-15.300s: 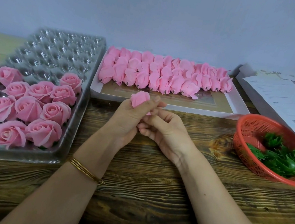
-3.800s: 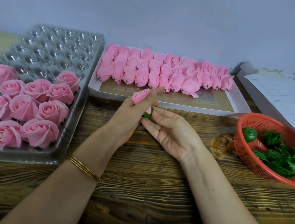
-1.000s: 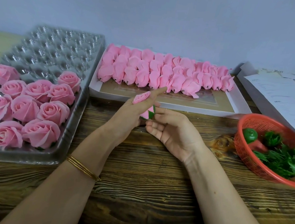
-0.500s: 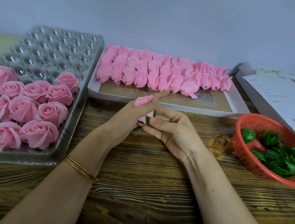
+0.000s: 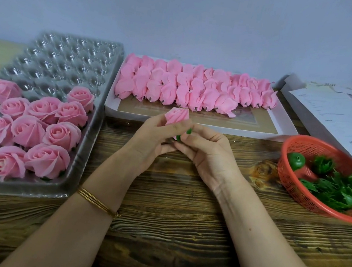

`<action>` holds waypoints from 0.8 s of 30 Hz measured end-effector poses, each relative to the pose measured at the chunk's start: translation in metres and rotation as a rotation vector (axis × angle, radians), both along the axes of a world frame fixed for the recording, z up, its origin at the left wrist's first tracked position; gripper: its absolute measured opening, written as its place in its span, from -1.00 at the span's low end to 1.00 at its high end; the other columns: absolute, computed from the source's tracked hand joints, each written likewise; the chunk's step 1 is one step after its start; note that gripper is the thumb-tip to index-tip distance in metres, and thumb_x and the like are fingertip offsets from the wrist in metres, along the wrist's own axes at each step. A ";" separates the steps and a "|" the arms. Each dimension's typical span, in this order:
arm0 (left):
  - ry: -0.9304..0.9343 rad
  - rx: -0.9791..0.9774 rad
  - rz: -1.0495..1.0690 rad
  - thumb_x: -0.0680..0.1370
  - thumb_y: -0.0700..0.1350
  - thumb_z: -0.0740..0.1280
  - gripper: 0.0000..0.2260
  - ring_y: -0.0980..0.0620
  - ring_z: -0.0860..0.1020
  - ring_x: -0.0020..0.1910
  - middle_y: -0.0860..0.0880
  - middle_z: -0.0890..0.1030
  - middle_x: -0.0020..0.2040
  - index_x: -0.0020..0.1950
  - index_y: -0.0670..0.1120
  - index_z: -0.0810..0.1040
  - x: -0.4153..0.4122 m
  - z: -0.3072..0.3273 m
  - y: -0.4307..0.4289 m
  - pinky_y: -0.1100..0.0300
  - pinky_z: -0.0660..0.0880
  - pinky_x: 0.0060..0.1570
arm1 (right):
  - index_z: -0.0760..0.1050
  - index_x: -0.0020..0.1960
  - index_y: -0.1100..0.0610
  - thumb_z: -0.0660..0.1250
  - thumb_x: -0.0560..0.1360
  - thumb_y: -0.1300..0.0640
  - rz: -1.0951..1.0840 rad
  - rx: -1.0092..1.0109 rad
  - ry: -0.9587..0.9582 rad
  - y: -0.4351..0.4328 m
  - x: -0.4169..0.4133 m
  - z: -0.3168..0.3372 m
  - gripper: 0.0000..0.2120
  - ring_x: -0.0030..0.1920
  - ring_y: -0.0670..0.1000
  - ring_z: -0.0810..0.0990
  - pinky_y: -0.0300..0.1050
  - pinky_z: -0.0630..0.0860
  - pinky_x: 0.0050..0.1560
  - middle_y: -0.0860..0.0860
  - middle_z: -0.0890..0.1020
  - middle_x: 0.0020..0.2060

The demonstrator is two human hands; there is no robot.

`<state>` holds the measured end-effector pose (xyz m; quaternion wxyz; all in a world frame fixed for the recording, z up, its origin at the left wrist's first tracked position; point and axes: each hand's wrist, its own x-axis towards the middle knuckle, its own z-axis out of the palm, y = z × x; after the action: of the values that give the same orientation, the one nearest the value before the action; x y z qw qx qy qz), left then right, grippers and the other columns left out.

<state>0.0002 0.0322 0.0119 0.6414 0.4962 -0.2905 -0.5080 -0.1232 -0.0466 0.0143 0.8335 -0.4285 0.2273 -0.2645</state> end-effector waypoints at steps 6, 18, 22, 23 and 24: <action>-0.063 -0.047 -0.048 0.39 -0.10 0.49 -0.80 -0.04 0.67 0.06 -0.12 0.71 0.01 0.00 -0.06 0.70 -0.010 -0.005 -0.002 0.13 0.60 0.08 | 0.50 0.22 0.44 0.40 0.28 0.32 -0.044 0.006 -0.011 0.005 0.002 -0.001 -0.49 -0.06 0.12 0.68 -0.06 0.62 0.06 0.27 0.67 -0.03; 0.001 -0.064 -0.028 0.29 -0.10 0.57 -0.64 -0.02 0.67 0.09 -0.12 0.70 0.07 0.07 -0.07 0.69 -0.011 -0.002 -0.001 0.09 0.61 0.06 | 0.39 0.22 0.43 0.41 0.30 0.58 0.015 -0.150 0.063 0.004 0.002 -0.002 -0.48 0.04 0.26 0.65 0.04 0.64 -0.02 0.30 0.66 -0.02; -0.025 -0.064 -0.012 0.32 -0.14 0.53 -0.84 0.01 0.68 0.04 -0.12 0.71 -0.04 -0.12 -0.11 0.71 -0.012 -0.003 -0.001 0.11 0.63 0.04 | 0.36 0.21 0.39 0.43 0.23 0.55 0.017 -0.150 0.071 0.003 0.002 -0.004 -0.42 0.04 0.26 0.62 0.18 0.60 0.10 0.29 0.63 -0.04; -0.042 -0.061 -0.005 0.32 -0.13 0.52 -0.88 0.02 0.68 0.03 -0.11 0.71 -0.07 -0.17 -0.10 0.71 -0.013 -0.002 -0.001 0.11 0.63 0.04 | 0.36 0.15 0.30 0.43 0.23 0.54 0.029 -0.151 0.066 0.003 0.002 -0.005 -0.45 0.06 0.26 0.61 0.20 0.58 0.13 0.27 0.63 -0.03; -0.059 -0.056 0.002 0.33 -0.11 0.52 -0.91 0.03 0.68 0.02 -0.10 0.71 -0.09 -0.20 -0.08 0.71 -0.013 -0.002 -0.001 0.09 0.63 0.06 | 0.34 0.09 0.23 0.43 0.23 0.53 0.043 -0.148 0.057 0.002 0.002 -0.006 -0.48 0.08 0.25 0.62 0.20 0.58 0.13 0.22 0.66 -0.02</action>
<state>-0.0128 0.0314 0.0099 0.6466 0.4933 -0.3230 -0.4840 -0.1212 -0.0448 0.0087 0.7983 -0.5011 0.2213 -0.2505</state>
